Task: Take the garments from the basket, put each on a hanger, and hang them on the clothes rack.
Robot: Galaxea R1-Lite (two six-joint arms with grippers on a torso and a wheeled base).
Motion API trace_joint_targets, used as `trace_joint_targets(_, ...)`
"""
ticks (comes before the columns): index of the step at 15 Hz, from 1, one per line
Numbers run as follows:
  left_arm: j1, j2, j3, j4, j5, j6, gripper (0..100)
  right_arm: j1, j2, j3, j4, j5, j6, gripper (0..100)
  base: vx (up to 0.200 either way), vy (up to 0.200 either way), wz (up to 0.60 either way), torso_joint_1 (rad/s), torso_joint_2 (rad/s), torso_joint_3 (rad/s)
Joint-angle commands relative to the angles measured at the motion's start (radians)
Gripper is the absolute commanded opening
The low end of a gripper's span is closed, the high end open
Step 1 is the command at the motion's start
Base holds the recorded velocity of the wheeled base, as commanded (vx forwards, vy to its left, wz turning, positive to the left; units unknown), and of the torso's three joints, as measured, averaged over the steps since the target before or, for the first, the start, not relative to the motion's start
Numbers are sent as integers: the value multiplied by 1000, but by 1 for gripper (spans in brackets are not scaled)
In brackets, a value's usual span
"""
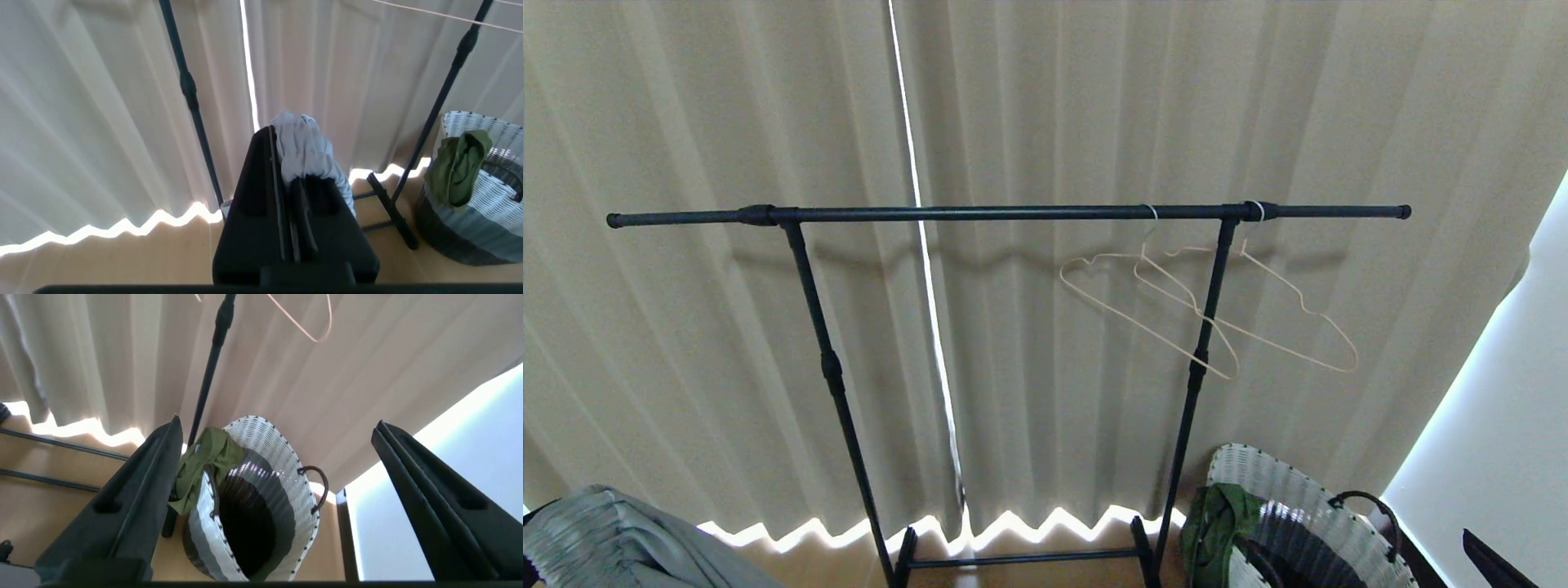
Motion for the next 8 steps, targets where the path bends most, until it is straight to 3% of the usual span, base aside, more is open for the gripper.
trace_joint_targets(1,0,1,2,0,0,0,0,1,2,-1,-1,0,1,100,0,0,0,46,-90,-46)
trace_joint_targets(7,1,3,-1,0,0,1,0,1,15,-1,-2,-1,3,100,0,0,0,4,-8,-6)
trace_joint_targets(8,1,1,-1,0,0,4,0,1,13,-1,-2,-1,3,100,0,-200,0,7,7,7)
